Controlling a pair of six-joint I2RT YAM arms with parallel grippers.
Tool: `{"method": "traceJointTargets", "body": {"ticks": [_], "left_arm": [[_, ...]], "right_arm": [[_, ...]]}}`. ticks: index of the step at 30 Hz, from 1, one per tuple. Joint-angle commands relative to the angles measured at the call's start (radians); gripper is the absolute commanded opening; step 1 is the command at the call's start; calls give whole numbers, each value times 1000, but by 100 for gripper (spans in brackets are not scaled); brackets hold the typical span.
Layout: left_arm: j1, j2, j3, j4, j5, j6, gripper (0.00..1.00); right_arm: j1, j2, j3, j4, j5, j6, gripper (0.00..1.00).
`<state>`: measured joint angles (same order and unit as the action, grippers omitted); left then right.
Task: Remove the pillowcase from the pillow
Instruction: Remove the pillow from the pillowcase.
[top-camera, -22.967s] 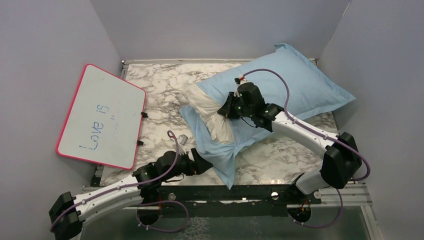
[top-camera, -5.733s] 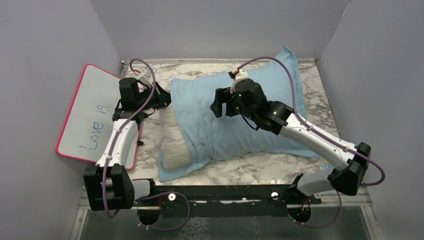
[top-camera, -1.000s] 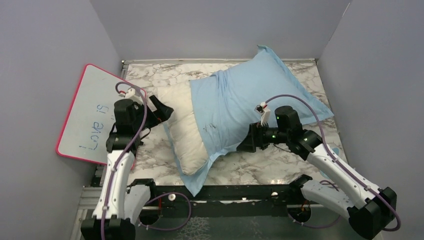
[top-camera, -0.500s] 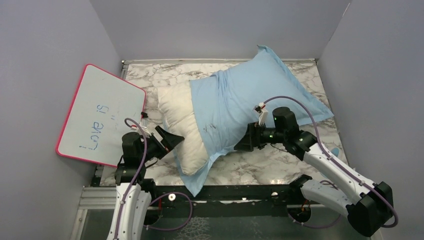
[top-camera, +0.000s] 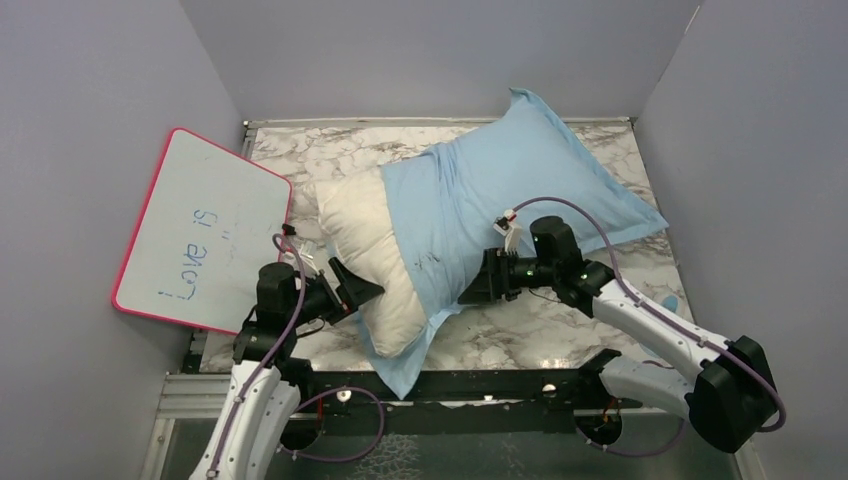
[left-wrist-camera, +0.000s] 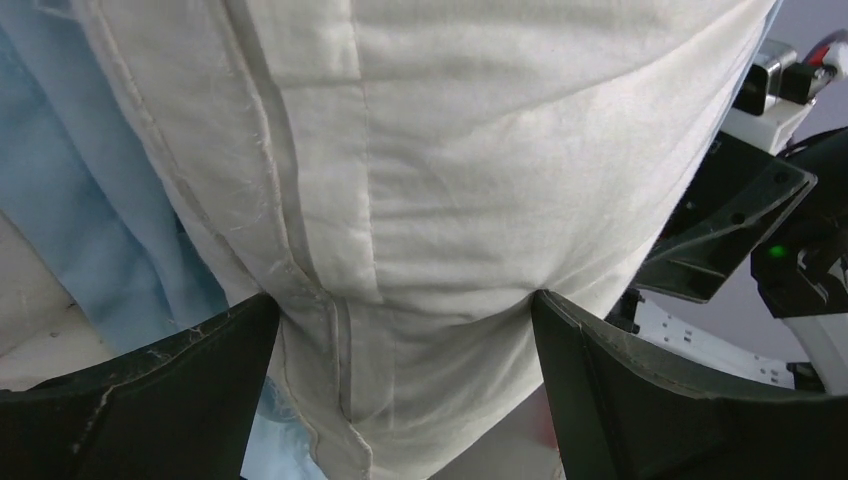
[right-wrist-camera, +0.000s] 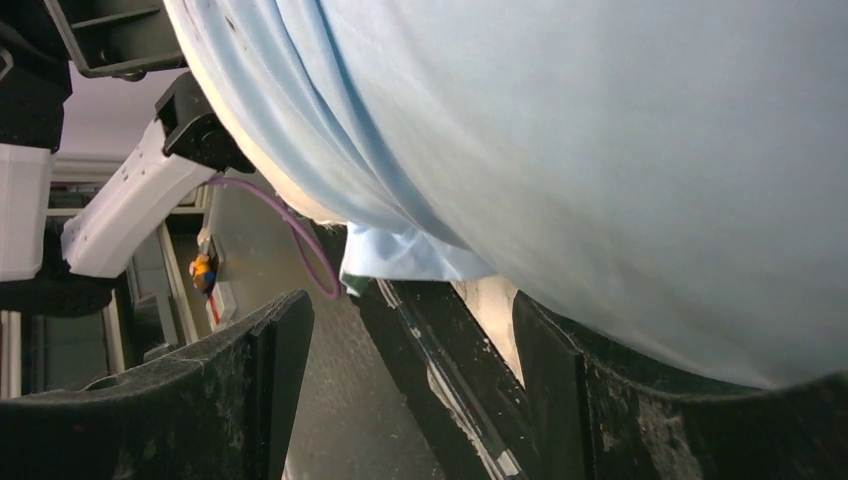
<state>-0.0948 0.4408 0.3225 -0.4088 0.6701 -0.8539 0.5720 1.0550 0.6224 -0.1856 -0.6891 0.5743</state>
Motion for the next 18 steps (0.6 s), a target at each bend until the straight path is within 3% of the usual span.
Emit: {"method": "traceJointTargets", "body": {"ticks": [1,5,9,11,18], "left_arm": [[-110,12,10,4,-91,-24,96],[-180,59,44,63,-184,-37,52],[-186,144,179,96,-207,14,7],[-186,194,259,96,-210,42,0],[-186,281,450,108,-240,61,0]], "right_arm": [[44,37,31,74,-24,13,77],[95,89,56,71,15,14,72],[164,95,101,17,119,-4,73],[185,86,116,-11,164,-6,76],[272,-26,97,5,308,53,81]]}}
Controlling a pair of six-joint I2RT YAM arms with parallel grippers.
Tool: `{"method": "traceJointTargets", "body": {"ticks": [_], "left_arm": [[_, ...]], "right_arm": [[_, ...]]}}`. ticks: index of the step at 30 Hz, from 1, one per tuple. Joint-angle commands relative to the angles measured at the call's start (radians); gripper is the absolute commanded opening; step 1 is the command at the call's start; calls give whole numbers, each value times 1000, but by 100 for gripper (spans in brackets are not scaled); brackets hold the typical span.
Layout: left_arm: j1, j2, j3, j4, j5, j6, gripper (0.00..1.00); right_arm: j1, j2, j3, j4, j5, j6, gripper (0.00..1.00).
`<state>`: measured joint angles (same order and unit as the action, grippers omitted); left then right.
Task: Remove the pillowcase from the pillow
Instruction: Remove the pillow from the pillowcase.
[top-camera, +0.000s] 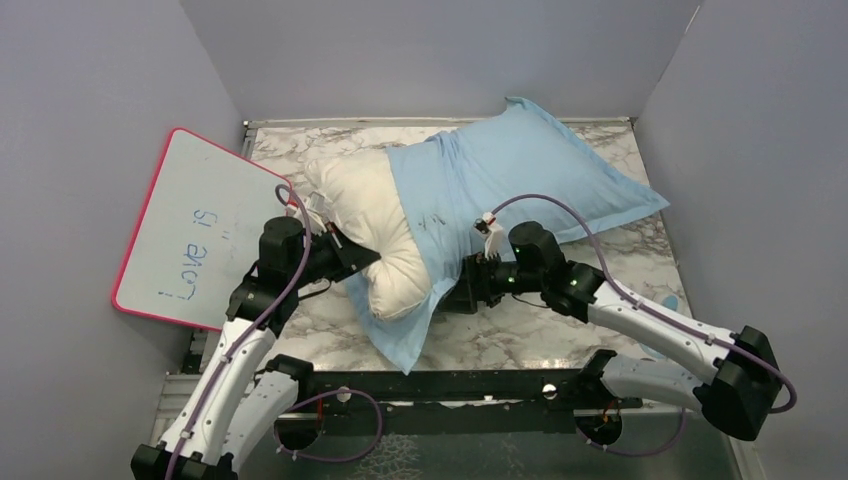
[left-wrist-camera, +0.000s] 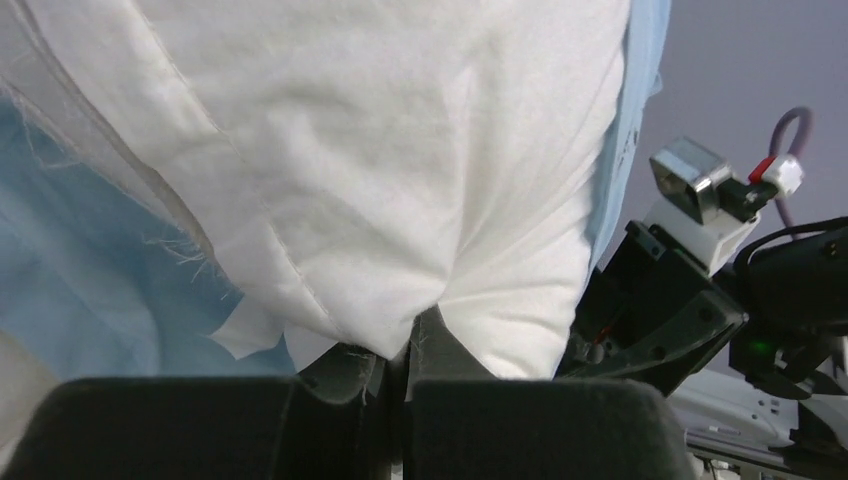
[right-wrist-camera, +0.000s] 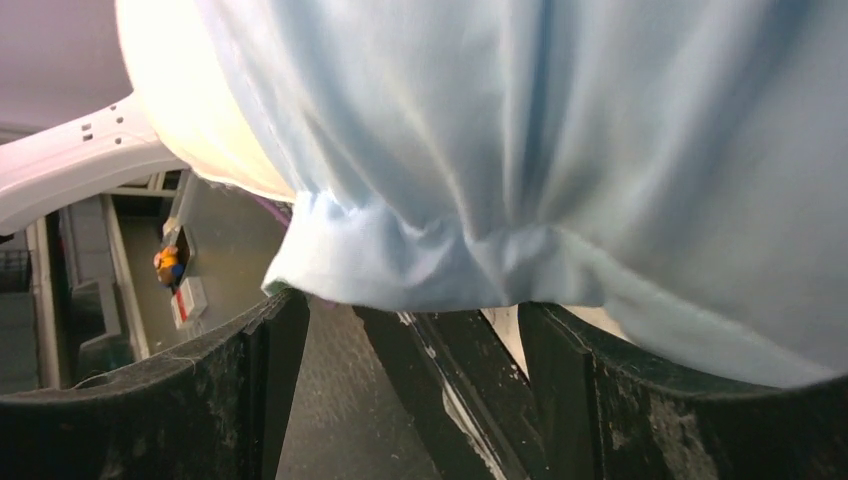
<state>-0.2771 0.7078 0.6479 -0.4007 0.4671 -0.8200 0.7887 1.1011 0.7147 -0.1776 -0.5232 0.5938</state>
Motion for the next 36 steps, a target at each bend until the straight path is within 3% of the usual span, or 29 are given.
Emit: {"method": "traceJointTargets", "body": {"ticks": [1,6,12,15,16,20,24,27,33,36], "left_arm": [[-4,26,146,104,-40,27,0],[-4,92,250,110,-45,45,0],[-6,144,306,111,-44,50,0],[-9,139,319,112,-53,40,0],[-10,137,322,112,-58,38,0],[-10,145,347,111,-73,39,0],[-10,181,429,72,-105,94,0],[-10,210,478,65,-158,123,0],[-9,332,644,26,-173,201,0],[-8,365,709,1,-203,234,0]], "right_arm": [[82,-90,1,6,178,39,81],[218,-115,26,40,302,36,82],[404,40,137,55,501,14,83],[448,104,141,144,619,26,82],[460,123,139,191,649,26,77],[519,196,147,263,838,-28,40],[523,198,109,157,1027,-22,6],[523,198,-3,108,1183,39,1],[523,164,15,-374,1479,381,1],[521,100,25,-436,1533,376,1]]}}
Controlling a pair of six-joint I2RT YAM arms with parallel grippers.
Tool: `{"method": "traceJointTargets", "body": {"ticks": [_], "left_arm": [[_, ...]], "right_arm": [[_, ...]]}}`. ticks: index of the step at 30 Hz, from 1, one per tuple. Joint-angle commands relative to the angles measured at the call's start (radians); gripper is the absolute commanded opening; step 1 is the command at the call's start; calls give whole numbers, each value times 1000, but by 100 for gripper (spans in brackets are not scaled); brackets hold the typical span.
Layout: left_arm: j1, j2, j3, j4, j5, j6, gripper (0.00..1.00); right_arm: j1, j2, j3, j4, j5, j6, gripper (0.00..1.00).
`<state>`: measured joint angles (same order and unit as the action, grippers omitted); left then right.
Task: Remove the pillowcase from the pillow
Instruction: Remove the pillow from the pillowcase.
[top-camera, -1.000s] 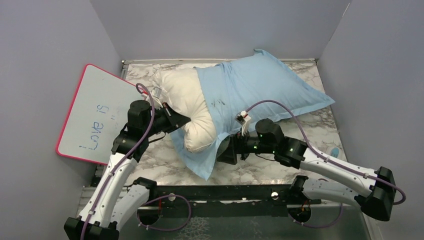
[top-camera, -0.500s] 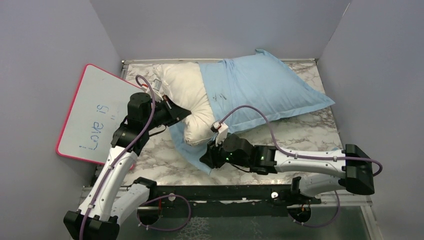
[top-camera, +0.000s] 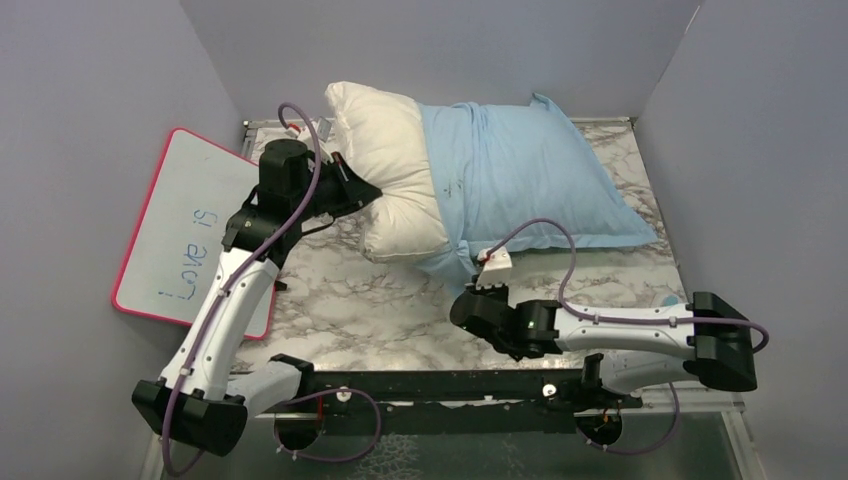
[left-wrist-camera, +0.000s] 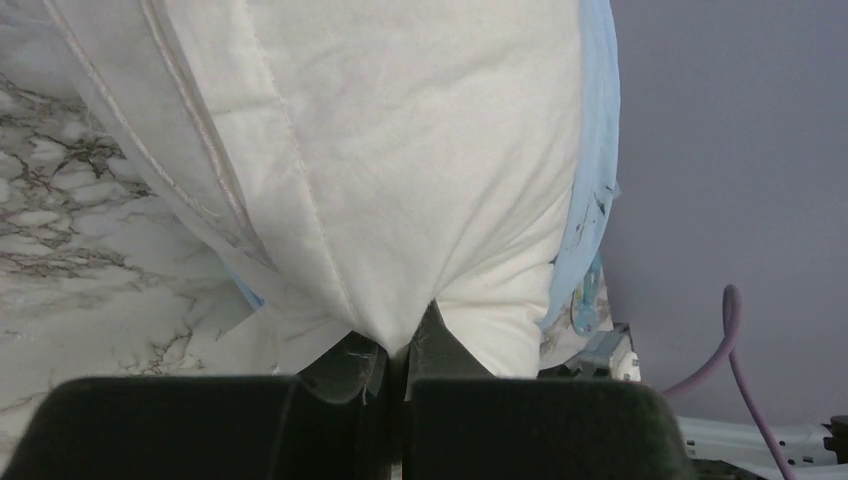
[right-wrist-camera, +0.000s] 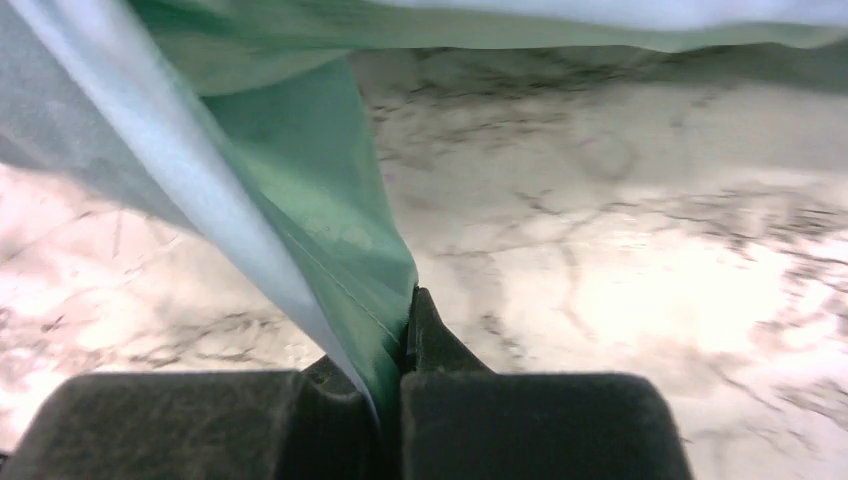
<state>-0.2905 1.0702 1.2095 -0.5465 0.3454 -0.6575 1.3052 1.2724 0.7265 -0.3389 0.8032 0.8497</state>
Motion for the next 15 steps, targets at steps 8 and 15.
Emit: {"method": "traceJointTargets", "body": {"ticks": [8,15], "left_arm": [[6,-54,116,72,-194,121,0],[7,-126,-64,91,-157,103,0]], "right_arm": [[5,-110,50,-564,280,323,1],[5,-244,4,-44,-174,-261,1]]}}
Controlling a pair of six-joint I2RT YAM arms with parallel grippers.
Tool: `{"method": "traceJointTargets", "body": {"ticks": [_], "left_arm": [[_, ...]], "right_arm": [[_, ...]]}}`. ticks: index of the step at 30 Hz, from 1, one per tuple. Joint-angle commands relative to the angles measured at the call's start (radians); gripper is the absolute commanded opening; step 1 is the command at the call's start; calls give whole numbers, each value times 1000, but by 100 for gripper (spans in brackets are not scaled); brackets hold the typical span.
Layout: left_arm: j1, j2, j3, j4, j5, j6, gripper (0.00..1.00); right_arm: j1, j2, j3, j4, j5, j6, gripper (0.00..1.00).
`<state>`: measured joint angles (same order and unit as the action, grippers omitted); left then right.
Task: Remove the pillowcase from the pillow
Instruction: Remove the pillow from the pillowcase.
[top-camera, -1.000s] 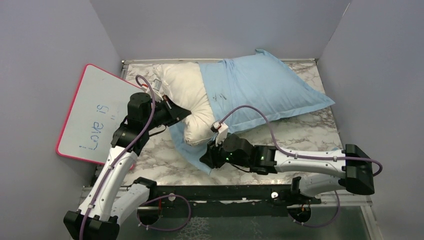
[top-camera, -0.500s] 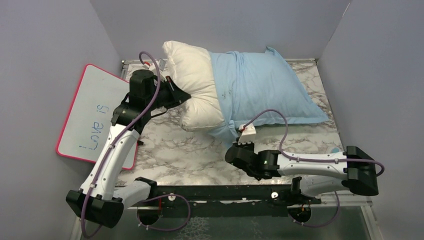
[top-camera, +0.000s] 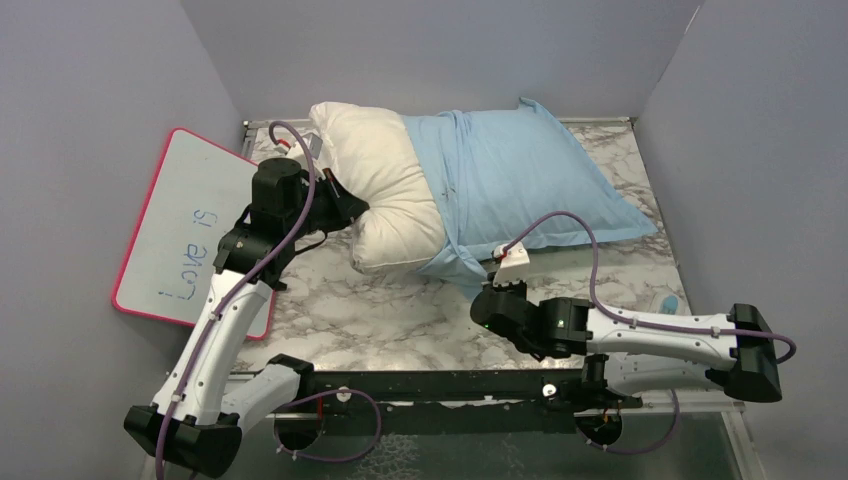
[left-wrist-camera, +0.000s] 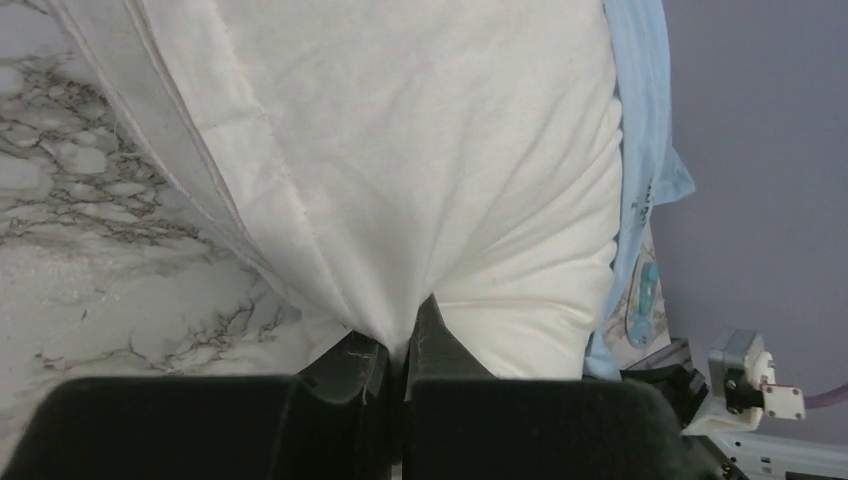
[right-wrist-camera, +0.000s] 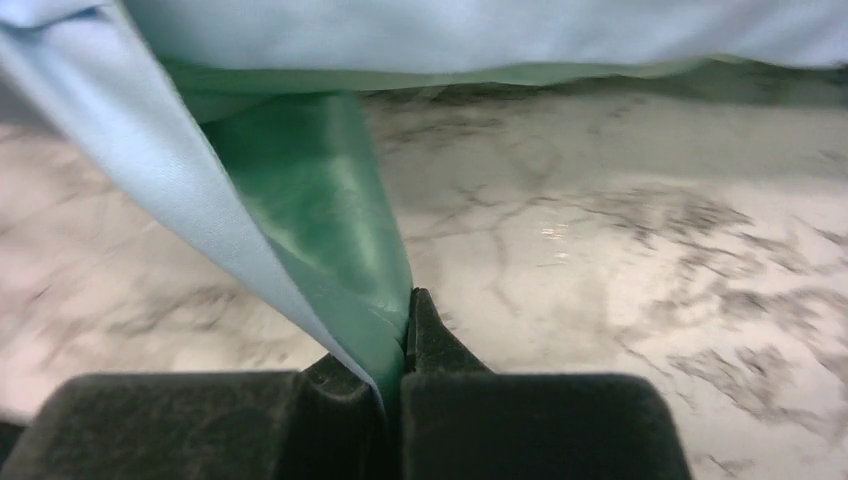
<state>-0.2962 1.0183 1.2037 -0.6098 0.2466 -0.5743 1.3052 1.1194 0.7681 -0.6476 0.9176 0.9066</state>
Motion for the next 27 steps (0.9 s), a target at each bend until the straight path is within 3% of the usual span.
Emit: {"method": "traceJointTargets", "body": {"ticks": [1,3,5,9,16,21,23,27], "left_arm": [[12,-83,-87,164,-44,13,0],[12,-105,-151,183,-14,-5,0],[12,-138,-219,193,2,-21,0],[12,-204,-344,196,-7,-55,0],[12,-293,-470,200,13,-118,0],[12,-345,-530,200,42,-145,0],[12,-362,-549,200,50,-156,0],[12,-390,-571,202,55,-186,0]], "right_arm": [[5,-110,-54,339,-395,-374,5],[5,-119,-54,407,-563,-432,20],[6,-99,-15,387,-635,-439,35],[5,-60,80,248,-522,-410,63],[-5,-96,107,188,-336,-336,79],[-29,-73,122,119,-226,-240,84],[-79,-71,127,116,-260,-230,83],[-203,-90,72,267,-527,-272,79]]}}
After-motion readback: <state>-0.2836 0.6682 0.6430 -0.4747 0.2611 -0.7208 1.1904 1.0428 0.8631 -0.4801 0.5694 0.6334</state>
